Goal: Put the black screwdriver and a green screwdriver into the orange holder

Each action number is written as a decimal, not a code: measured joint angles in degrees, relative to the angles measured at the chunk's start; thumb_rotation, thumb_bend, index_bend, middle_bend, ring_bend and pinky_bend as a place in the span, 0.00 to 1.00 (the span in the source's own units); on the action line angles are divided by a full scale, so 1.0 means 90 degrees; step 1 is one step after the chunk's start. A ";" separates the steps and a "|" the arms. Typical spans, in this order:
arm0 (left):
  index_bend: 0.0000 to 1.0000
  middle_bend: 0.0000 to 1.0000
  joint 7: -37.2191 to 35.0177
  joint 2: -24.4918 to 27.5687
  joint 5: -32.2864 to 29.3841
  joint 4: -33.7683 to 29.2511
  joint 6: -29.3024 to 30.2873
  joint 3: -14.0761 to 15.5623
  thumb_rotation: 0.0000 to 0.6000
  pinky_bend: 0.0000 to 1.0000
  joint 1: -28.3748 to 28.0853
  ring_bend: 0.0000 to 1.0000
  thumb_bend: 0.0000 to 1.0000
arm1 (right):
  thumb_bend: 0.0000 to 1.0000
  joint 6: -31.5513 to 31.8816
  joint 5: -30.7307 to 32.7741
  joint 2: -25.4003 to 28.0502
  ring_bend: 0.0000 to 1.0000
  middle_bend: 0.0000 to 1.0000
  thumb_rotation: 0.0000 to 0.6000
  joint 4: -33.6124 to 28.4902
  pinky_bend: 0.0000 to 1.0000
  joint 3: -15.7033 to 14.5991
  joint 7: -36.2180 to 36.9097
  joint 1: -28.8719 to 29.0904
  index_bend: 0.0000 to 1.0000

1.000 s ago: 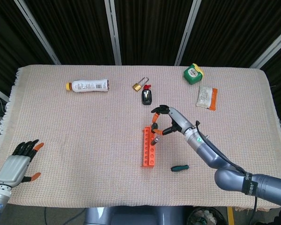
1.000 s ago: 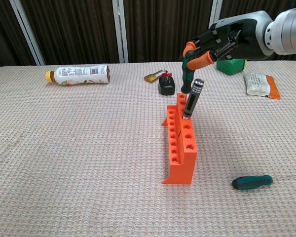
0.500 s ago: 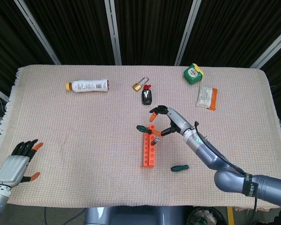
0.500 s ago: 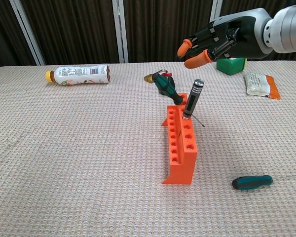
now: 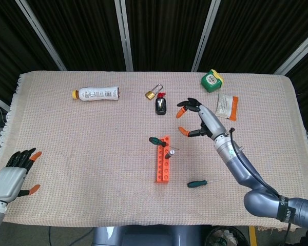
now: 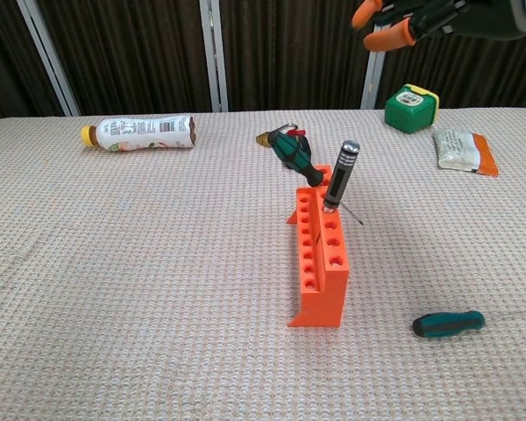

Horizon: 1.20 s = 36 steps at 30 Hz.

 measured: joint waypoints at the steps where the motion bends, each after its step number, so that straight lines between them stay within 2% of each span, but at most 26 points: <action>1: 0.09 0.00 0.0003 -0.0001 -0.0003 0.0009 0.0024 -0.0007 1.00 0.00 0.0009 0.00 0.19 | 0.36 0.0226 -0.0114 0.0006 0.00 0.22 1.00 -0.0010 0.00 -0.0020 -0.0071 -0.0090 0.44; 5: 0.09 0.00 0.0038 -0.0015 -0.0022 0.0043 0.0154 -0.0042 1.00 0.00 0.0065 0.00 0.19 | 0.40 0.1074 -0.0645 -0.0047 0.00 0.23 1.00 0.0035 0.00 -0.0194 -0.0433 -0.0426 0.42; 8: 0.09 0.00 0.0056 -0.0012 -0.0015 0.0053 0.0232 -0.0068 1.00 0.00 0.0087 0.00 0.19 | 0.40 0.1709 -0.1168 -0.0126 0.00 0.22 1.00 0.0167 0.00 -0.0444 -0.0764 -0.0751 0.38; 13: 0.10 0.00 -0.0012 -0.0025 0.0078 0.0084 0.0510 -0.0124 1.00 0.00 0.0158 0.00 0.19 | 0.38 0.2199 -0.1869 -0.0159 0.00 0.15 1.00 0.0533 0.00 -0.1078 -0.1145 -0.1278 0.29; 16: 0.10 0.00 -0.0053 -0.0052 0.0172 0.0147 0.0653 -0.0136 1.00 0.00 0.0215 0.00 0.19 | 0.35 0.2392 -0.2309 -0.0160 0.00 0.10 1.00 0.0885 0.00 -0.1503 -0.1414 -0.1589 0.20; 18: 0.10 0.00 -0.0070 -0.0048 0.0191 0.0149 0.0644 -0.0112 1.00 0.00 0.0237 0.00 0.19 | 0.33 0.2638 -0.2468 -0.0212 0.00 0.04 1.00 0.1115 0.00 -0.1657 -0.1612 -0.1786 0.11; 21: 0.10 0.00 -0.0071 -0.0043 0.0164 0.0120 0.0620 -0.0100 1.00 0.00 0.0252 0.00 0.19 | 0.30 0.3122 -0.2634 -0.0371 0.00 0.00 1.00 0.1567 0.00 -0.1901 -0.1971 -0.2189 0.06; 26: 0.10 0.00 0.0020 -0.0149 0.0204 0.0110 0.0626 -0.0088 1.00 0.00 0.0264 0.00 0.19 | 0.28 0.3695 -0.2682 -0.0668 0.00 0.00 1.00 0.2107 0.00 -0.2242 -0.2284 -0.2935 0.05; 36: 0.10 0.00 0.0125 -0.0213 0.0497 0.0012 0.0937 -0.0076 1.00 0.00 0.0348 0.00 0.19 | 0.28 0.4405 -0.2859 -0.0680 0.00 0.00 1.00 0.2067 0.00 -0.2466 -0.2314 -0.3837 0.05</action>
